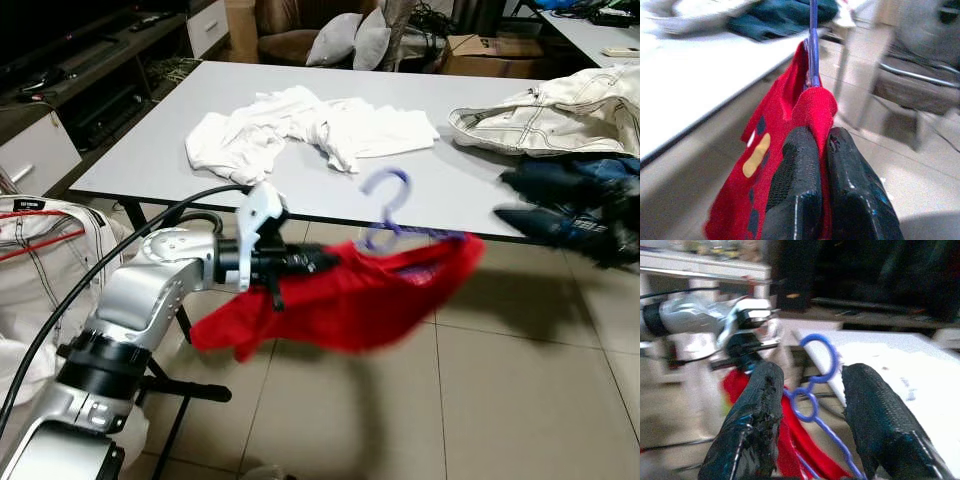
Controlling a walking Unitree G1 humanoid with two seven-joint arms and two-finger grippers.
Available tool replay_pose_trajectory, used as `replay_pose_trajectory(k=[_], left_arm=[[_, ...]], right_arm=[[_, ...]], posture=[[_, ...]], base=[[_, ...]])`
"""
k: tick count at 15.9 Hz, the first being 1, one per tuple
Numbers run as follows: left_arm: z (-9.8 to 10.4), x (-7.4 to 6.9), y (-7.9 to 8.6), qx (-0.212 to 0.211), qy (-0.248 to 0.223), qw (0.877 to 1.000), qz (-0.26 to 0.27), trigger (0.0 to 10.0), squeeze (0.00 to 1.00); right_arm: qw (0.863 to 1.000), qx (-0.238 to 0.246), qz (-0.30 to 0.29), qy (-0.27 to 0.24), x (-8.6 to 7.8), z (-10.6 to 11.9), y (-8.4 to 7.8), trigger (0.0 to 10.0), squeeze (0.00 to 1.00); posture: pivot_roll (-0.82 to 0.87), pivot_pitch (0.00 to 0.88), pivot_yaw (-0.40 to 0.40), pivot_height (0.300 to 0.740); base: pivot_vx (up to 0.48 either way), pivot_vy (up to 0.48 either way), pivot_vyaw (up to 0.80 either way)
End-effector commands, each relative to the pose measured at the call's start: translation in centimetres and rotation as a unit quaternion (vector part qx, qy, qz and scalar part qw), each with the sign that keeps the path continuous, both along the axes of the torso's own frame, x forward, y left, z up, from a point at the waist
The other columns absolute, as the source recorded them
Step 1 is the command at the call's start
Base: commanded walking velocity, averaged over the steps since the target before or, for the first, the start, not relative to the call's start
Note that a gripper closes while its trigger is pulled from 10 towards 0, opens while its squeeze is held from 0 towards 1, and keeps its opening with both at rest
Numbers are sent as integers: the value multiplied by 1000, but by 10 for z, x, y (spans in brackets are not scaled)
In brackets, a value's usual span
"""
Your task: Hang hanger
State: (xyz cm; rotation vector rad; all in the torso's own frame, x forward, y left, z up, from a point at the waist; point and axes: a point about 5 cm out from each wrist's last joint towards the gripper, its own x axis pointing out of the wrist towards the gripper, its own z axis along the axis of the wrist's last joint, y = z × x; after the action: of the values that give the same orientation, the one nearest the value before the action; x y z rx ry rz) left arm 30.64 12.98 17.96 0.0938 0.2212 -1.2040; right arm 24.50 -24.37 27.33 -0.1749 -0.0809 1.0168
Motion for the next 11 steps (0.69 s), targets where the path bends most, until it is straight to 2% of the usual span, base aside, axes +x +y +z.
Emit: replay_pose_trajectory(k=[1, 2, 4, 6, 7, 9, 11], left_arm=[[11, 1, 1, -14, -27, 999, 25, 0, 0], [17, -4, 2, -42, -37, 997, 54, 0, 0], [18, -8, 4, -63, -37, 994, 75, 0, 0], [15, -13, 7, -78, -28, 992, 94, 0, 0], [12, -16, 9, -81, -22, 991, 100, 0, 0], [8, -18, 12, -81, -15, 990, 112, 0, 0], [7, -21, 15, -79, -14, 989, 121, 0, 0]], right_arm=[[998, -10, -54, -4, 2, -6, 3, 10000, 1000], [984, 4, -181, 5, 9, -30, 13, 10000, 1000], [970, 34, -241, 23, 10, -49, 22, 10000, 1000], [942, 51, -330, 43, 13, -68, 31, 10000, 1000], [936, 47, -346, 44, 12, -77, 40, 10000, 1000], [914, 77, -396, 40, 12, -89, 44, 10000, 1000], [877, 148, -452, 65, 13, -103, 43, 10000, 1000]], posture=[[-103, 0, 53, 740], [-106, 0, 51, 740], [-109, 0, 50, 740], [-108, 0, 43, 740], [-108, 0, 39, 740], [-107, 0, 36, 740], [-108, 0, 37, 740]], base=[[0, 0, 0], [0, 0, 0], [0, 0, 0], [0, 0, 0], [0, 0, 0], [0, 0, 0], [0, 0, 0]])
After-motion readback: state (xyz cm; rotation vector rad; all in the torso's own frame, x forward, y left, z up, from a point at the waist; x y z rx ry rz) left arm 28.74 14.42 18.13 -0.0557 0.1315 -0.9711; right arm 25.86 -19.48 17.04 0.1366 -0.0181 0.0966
